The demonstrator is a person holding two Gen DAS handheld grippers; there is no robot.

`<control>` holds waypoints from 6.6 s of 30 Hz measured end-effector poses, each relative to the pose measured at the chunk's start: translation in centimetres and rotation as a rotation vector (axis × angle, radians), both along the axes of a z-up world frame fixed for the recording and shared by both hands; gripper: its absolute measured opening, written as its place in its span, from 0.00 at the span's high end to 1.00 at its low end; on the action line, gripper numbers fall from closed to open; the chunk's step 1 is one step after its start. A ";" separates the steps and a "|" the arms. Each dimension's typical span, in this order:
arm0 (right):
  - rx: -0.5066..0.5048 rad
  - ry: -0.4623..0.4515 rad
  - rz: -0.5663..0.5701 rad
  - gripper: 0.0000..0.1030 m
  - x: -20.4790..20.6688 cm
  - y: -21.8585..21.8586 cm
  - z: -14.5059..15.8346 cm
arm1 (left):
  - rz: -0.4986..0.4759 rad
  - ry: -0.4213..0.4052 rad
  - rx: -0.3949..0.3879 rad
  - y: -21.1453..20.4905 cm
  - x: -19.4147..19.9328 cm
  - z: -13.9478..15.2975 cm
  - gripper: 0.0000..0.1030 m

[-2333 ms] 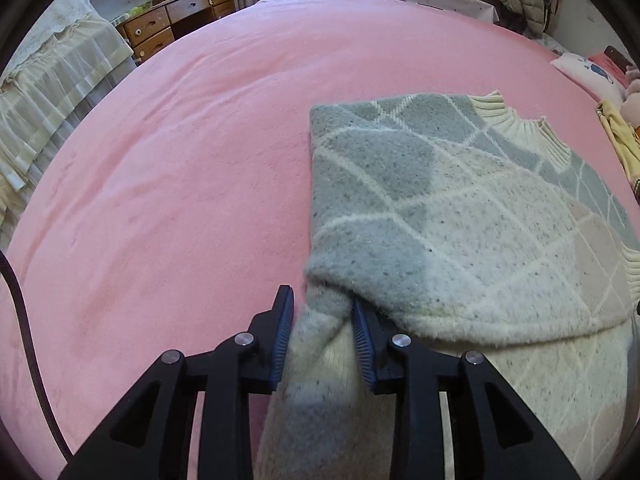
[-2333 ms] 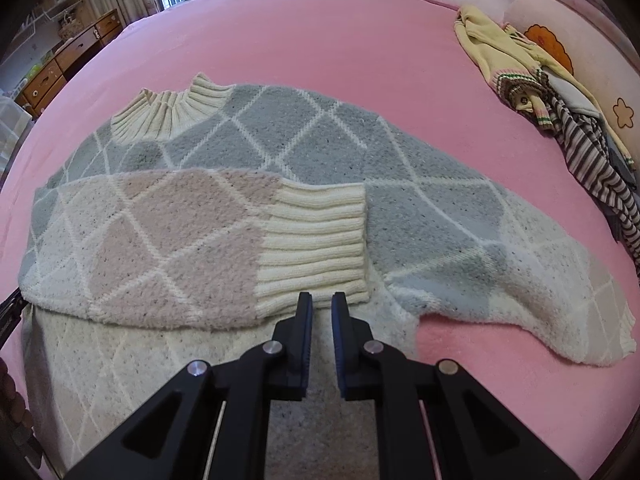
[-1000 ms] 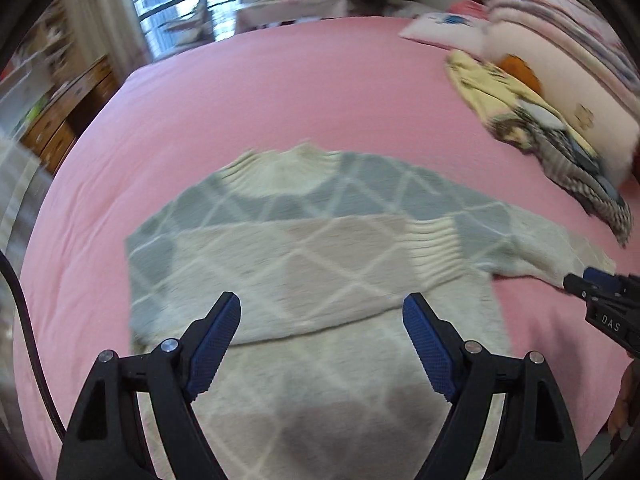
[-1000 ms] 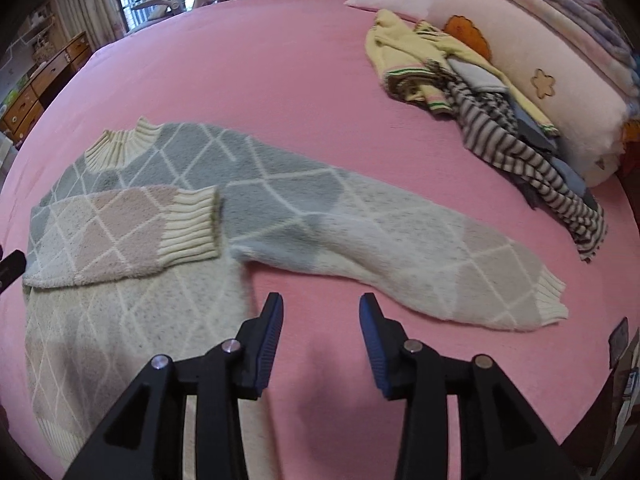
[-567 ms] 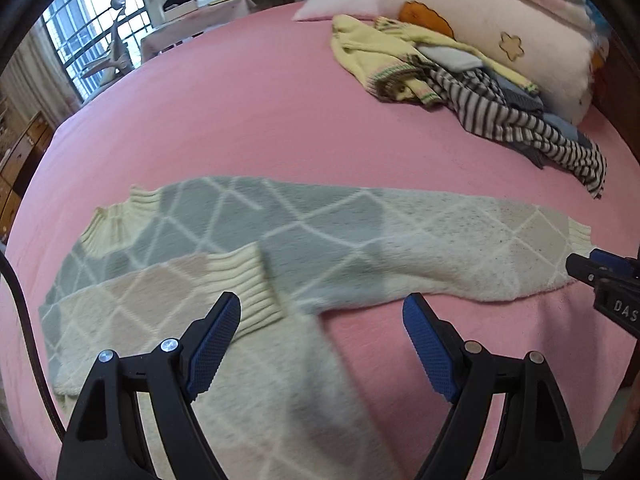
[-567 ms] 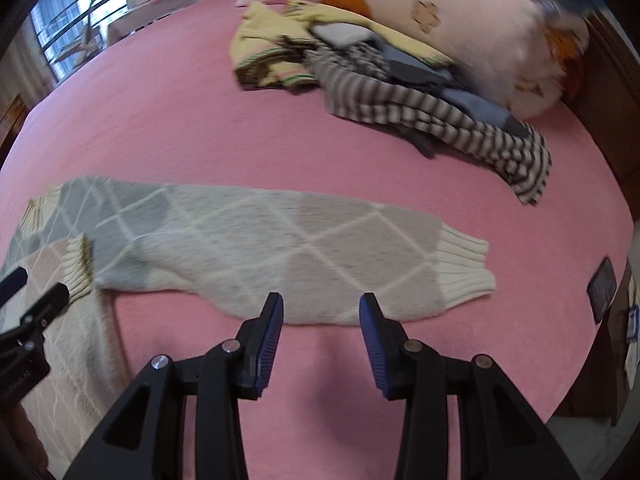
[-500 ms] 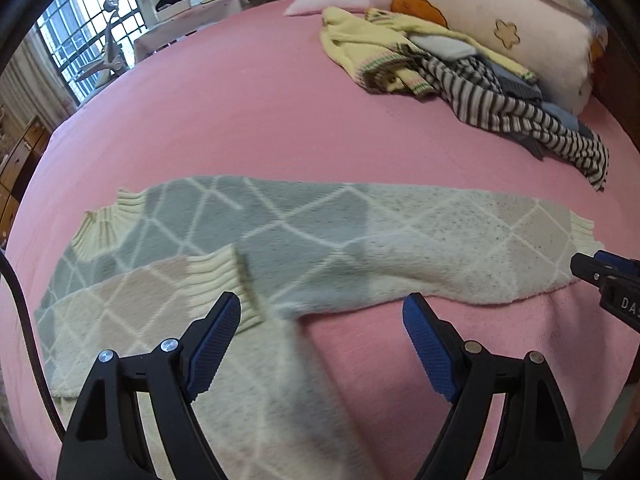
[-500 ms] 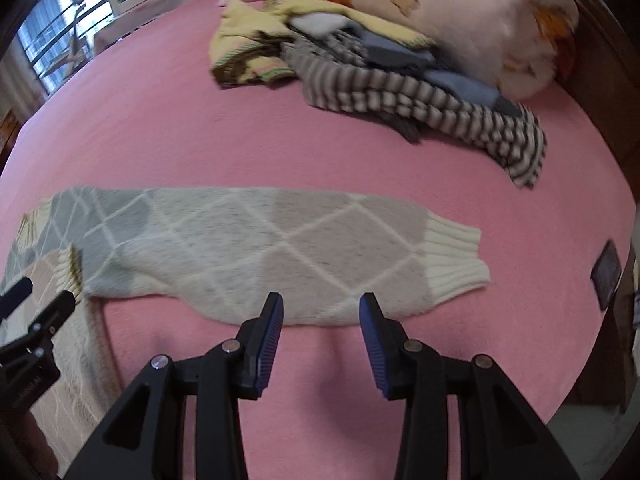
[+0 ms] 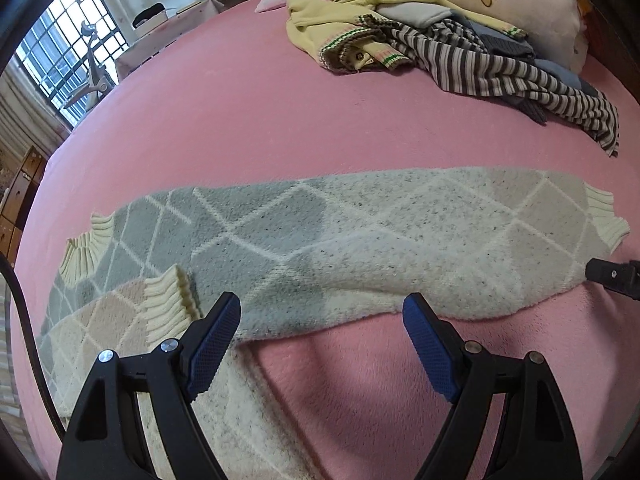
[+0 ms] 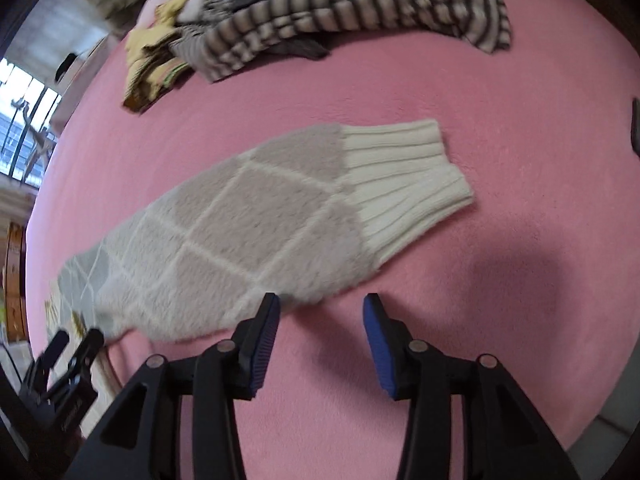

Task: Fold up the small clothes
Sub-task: 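Move the right gripper to the other sleeve cuff and grasp it, then lift the grasped cuff with the right gripper, then lay the cuff across the sweater body and open the right gripper, then grasp the laid cream cuff ribbing with the left gripper, then tuck the cuff and sweater side inward with the left gripper, then release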

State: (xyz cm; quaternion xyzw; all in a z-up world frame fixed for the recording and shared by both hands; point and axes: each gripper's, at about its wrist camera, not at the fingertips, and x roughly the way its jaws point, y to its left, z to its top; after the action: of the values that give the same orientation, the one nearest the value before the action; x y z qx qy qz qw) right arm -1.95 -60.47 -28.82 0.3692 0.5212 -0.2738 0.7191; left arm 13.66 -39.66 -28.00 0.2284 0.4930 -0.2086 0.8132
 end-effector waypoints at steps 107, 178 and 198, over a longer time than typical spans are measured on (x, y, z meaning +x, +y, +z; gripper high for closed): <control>-0.535 -0.164 1.070 0.58 19.1 45.6 7.0 | 0.228 0.221 -0.188 50.2 14.3 -1.0 0.52; -0.301 -0.042 0.764 0.58 29.9 28.6 2.1 | 0.143 0.108 0.252 46.4 14.9 0.9 0.94; -0.401 -0.017 0.793 0.50 21.2 29.1 4.7 | 0.331 0.105 0.173 46.4 16.9 -2.3 0.84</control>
State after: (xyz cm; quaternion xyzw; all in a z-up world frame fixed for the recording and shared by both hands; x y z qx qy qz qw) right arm 19.28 -31.34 -24.14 -0.0038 0.5533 -0.0694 0.8301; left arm 30.52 6.71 -30.33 0.2020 0.5816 -0.0403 0.7870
